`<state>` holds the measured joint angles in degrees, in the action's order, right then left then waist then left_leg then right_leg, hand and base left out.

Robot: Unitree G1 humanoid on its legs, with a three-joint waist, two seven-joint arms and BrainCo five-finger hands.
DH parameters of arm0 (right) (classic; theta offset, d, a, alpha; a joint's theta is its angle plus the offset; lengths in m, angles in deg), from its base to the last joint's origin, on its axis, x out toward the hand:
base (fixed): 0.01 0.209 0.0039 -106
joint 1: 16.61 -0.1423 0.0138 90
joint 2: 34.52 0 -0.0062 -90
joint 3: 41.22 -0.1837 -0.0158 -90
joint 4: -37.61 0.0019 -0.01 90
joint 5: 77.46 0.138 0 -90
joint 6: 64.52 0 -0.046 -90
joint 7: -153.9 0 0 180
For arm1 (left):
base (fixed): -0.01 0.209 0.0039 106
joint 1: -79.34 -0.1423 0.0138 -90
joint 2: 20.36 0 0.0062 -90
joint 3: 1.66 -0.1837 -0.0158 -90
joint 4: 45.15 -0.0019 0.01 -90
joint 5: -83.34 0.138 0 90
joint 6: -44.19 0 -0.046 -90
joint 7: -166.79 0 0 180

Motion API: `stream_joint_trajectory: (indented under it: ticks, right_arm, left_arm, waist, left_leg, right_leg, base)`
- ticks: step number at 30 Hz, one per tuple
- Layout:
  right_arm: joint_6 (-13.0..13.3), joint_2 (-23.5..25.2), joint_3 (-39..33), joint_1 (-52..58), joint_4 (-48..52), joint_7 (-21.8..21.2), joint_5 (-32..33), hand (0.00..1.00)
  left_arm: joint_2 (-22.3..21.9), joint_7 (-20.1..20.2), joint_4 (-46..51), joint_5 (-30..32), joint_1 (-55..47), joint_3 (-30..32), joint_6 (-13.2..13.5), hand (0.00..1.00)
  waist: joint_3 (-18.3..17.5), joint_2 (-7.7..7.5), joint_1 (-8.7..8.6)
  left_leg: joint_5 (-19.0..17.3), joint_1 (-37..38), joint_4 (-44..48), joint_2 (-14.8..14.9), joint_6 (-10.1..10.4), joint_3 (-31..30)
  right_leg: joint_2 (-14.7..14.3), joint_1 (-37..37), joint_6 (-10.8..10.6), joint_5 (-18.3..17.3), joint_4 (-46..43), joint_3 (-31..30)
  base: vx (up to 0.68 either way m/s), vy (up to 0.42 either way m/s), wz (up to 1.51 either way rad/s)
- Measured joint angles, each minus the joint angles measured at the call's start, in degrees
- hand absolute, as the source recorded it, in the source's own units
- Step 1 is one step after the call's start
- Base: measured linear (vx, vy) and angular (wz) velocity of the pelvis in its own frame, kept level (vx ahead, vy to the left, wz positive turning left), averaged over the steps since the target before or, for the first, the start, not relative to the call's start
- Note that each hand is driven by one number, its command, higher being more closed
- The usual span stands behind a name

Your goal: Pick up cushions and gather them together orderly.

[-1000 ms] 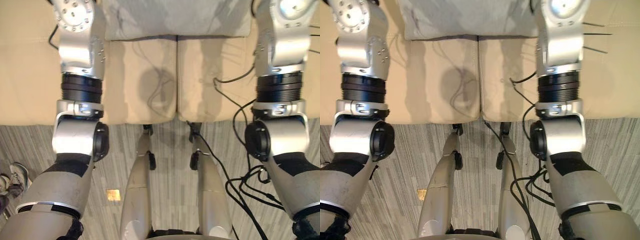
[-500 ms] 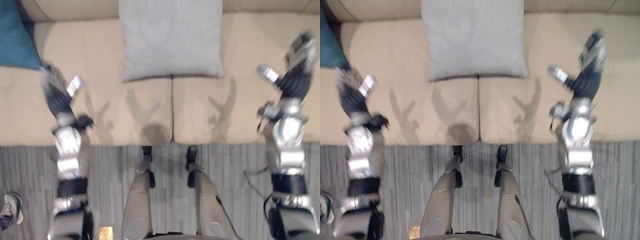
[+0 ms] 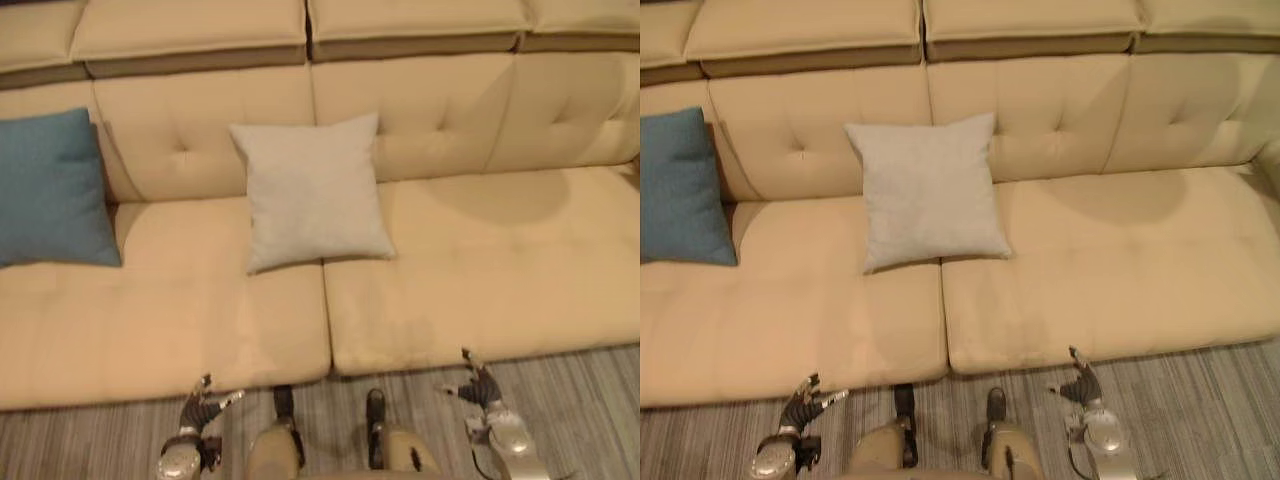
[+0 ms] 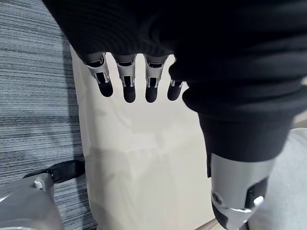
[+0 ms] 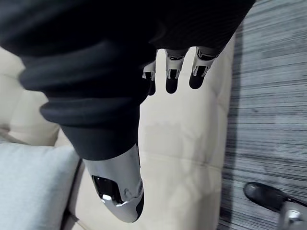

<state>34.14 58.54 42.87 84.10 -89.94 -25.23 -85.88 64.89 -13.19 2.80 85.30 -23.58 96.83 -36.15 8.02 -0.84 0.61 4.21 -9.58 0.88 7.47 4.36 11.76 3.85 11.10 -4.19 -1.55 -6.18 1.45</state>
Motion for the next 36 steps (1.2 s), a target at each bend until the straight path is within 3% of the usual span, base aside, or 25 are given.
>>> stream_joint_trajectory:
  ticks: [6,7,9,10,11,14,15,16,17,18,20,21,22,23,25,26,27,29,32,36]
  right_arm:
    - [-0.37,0.29,-0.02,-1.32,-1.58,-0.01,-0.2,0.0]
    - [-0.39,0.47,0.09,-2.2,-1.52,0.1,-0.01,0.0]
    - [-0.51,0.81,0.19,-3.33,-1.57,0.22,0.68,0.0]
    - [-0.81,1.37,0.22,-4.3,-1.51,0.32,1.27,0.0]
    - [-1.52,2.1,0.24,-3.96,-1.55,0.42,1.66,0.0]
    - [-1.69,2.89,1.95,-2.69,-1.59,0.39,1.78,0.0]
    - [-1.65,2.93,2.54,-2.66,-1.6,0.39,1.78,0.0]
    - [-1.67,2.97,2.55,-2.71,-1.6,0.41,1.68,0.0]
    - [-1.7,2.75,2.52,-3.16,-1.56,0.61,1.67,0.0]
    - [-1.75,2.44,2.46,-3.66,-1.52,0.9,1.68,0.0]
    - [-1.73,0.95,2.51,-6.62,-1.48,2.23,1.83,0.0]
    - [-1.76,0.38,2.51,-7.1,-1.54,2.53,1.83,0.0]
    - [-2.2,-0.03,2.35,-7.3,-1.67,2.91,1.85,0.0]
    - [-2.51,0.27,2.3,-7.1,-1.66,3.01,1.93,0.0]
    - [-2.47,0.27,2.28,-6.78,-1.29,3.24,2.27,0.0]
    - [-2.48,0.33,2.24,-6.41,-0.62,3.23,2.26,0.0]
    - [-2.49,0.43,2.28,-6.11,-0.04,3.18,2.25,0.0]
    - [-2.41,1.7,2.41,-4.77,3.12,3.13,2.16,0.0]
    - [-2.34,2.82,1.81,-3.89,3.73,3.14,1.58,0.0]
    - [-2.31,3.2,1.14,-2.38,4.97,3.26,1.58,0.0]
  left_arm:
    - [0.14,-0.06,-0.57,0.15,0.74,-0.05,-0.33,0.0]
    - [0.42,-0.13,0.39,-0.17,0.92,-0.09,-0.33,0.0]
    - [0.68,-0.45,2.89,-0.34,1.21,0.01,-0.36,0.0]
    - [0.73,-0.69,3.96,-0.47,1.37,0.02,-0.34,0.0]
    - [1.11,-1.23,4.44,-1.27,1.99,-0.13,-0.47,0.0]
    - [0.81,-1.65,6.96,-1.66,0.35,-0.09,-0.66,0.0]
    - [0.71,-1.64,7.3,-1.85,0.15,-0.08,-0.71,0.0]
    - [0.43,-1.72,7.56,-2.03,0.17,-0.08,-0.89,0.0]
    - [-0.43,-2.24,8.52,-2.51,0.46,-0.05,-1.08,0.0]
    - [-1.02,-2.6,8.88,-2.55,0.72,-0.04,-1.16,0.0]
    - [-3.85,-2.92,10.32,-3.04,1.05,-1.72,-1.65,0.0]
    - [-4.57,-2.95,10.13,-3.19,1.43,-2.24,-1.92,0.0]
    - [-5.07,-2.97,10.14,-3.59,1.54,-3.62,-2.03,0.0]
    - [-5.27,-2.92,10.13,-3.66,1.44,-3.94,-2.01,0.0]
    - [-5.33,-2.74,10.26,-3.62,0.37,-3.95,-1.98,0.0]
    - [-5.5,-2.67,10.28,-3.61,-0.6,-3.96,-1.97,0.0]
    - [-5.53,-2.65,10.4,-3.6,-1.02,-3.96,-1.97,0.0]
    - [-5.64,-2.65,10.94,-3.62,-2.93,-3.96,-1.94,0.0]
    - [-5.96,-2.64,10.8,-3.61,-2.66,-4.11,-1.95,0.0]
    - [-6.0,-2.64,10.68,-3.58,-1.02,-5.13,-1.88,0.0]
  waist:
    - [-0.27,-1.01,0.08]
    - [-0.27,-0.86,0.21]
    - [-0.14,-0.35,0.53]
    - [0.63,0.06,0.54]
    - [1.56,0.38,0.17]
    - [1.23,-0.91,0.55]
    - [0.93,-1.47,0.74]
    - [0.75,-1.86,0.8]
    - [0.25,-2.9,1.66]
    - [0.28,-2.9,1.77]
    - [1.69,-0.42,3.04]
    - [2.6,1.14,3.03]
    - [3.23,2.23,2.3]
    - [3.93,1.15,1.66]
    - [3.76,1.25,1.79]
    - [3.76,0.98,1.68]
    - [3.54,1.37,1.76]
    - [3.27,1.74,1.87]
    - [2.6,1.59,1.58]
    - [0.9,1.72,0.9]
  left_leg:
    - [-4.96,-1.09,8.45,0.5,-1.13,3.54]
    - [-7.39,-4.07,13.5,1.69,-1.74,4.64]
    - [-8.73,-7.48,17.77,3.98,-2.89,5.71]
    - [-8.74,-7.74,17.95,5.5,-3.77,6.89]
    - [-8.97,-6.78,18.81,5.51,-4.17,6.97]
    - [-8.61,-4.89,19.25,5.07,-4.58,7.04]
    - [-7.45,-5.94,19.24,4.52,-4.27,6.47]
    - [-6.65,-6.84,19.24,4.2,-4.18,6.27]
    - [-4.41,-9.86,19.56,3.72,-3.7,5.82]
    - [-3.33,-11.03,19.37,3.84,-3.63,5.47]
    - [2.48,-14.86,14.52,4.66,-2.43,4.2]
    - [3.71,-14.86,12.44,5.06,-1.85,3.18]
    - [2.63,-14.41,8.76,4.73,0.7,1.66]
    - [2.07,-14.64,10.42,3.97,1.03,0.17]
    - [1.17,-14.32,17.84,2.51,0.1,-2.38]
    - [-4.43,-13.13,23.1,1.35,0.08,-4.09]
    - [-6.27,-12.57,24.72,1.26,0.15,-4.3]
    - [-13.56,-9.17,29.29,1.46,0.71,-5.9]
    - [-16.52,-4.88,22.86,0.68,0.52,-5.5]
    - [-15.8,-4.17,20.76,0.19,-0.38,-2.93]
  right_leg:
    - [0.07,-0.41,-1.11,2.59,0.44,-4.59]
    - [-0.31,0.83,-2.04,4.25,0.4,-5.4]
    - [-1.02,4.38,-3.1,8.29,-0.57,-4.67]
    - [-1.12,6.35,-2.48,5.4,-6.42,-2.79]
    - [0.29,9.46,-0.35,-3.1,-26.52,0.52]
    - [1.59,5.74,-3.69,-9.29,-44.22,-0.27]
    - [1.96,3.74,-5.32,-10.65,-45.45,-0.74]
    - [2.17,2.81,-5.56,-11.06,-44.62,-1.09]
    - [2.13,0.87,-4.25,-16.23,-38.63,-1.7]
    - [1.78,0.35,-2.42,-18.29,-35.9,-1.18]
    - [-0.42,0.93,2.35,-23.22,-27.28,1.98]
    - [-1.38,1.35,3.05,-22.69,-27.5,2.67]
    - [-1.9,1.42,4.34,-21.22,-26.16,5.05]
    - [-1.76,1.63,5.52,-19.37,-24.5,6.43]
    - [-1.67,2.02,6.42,-18.09,-23.19,6.38]
    - [-1.9,2.49,6.64,-16.93,-22.29,6.11]
    - [-2.09,2.59,6.57,-16.55,-21.95,5.91]
    - [-3.69,3.07,6.81,-14.43,-20.55,4.08]
    - [-3.99,4.1,5.82,-13.15,-20.42,2.78]
    - [-3.86,3.86,4.24,-10.05,-16.43,0.09]
  base:
    - [0.0,0.043,-0.4]
    - [-0.08,0.063,-0.71]
    - [-0.16,0.078,-0.72]
    - [-0.24,0.081,-0.35]
    - [-0.21,0.065,-0.16]
    - [-0.18,-0.043,0.03]
    - [-0.2,-0.128,0.21]
    - [-0.29,-0.222,0.25]
    - [-0.21,-0.164,0.16]
    - [-0.28,-0.226,0.06]
    - [-0.39,-0.258,-0.03]
    - [-0.4,-0.221,0.37]
    - [-0.4,-0.163,0.69]
    - [-0.37,-0.151,0.61]
    - [-0.32,-0.158,0.16]
    - [-0.23,-0.114,-0.01]
    - [-0.15,-0.065,-0.18]
    - [-0.11,-0.02,-0.45]
    - [-0.06,0.039,-0.31]
    - [-0.03,0.127,-0.36]
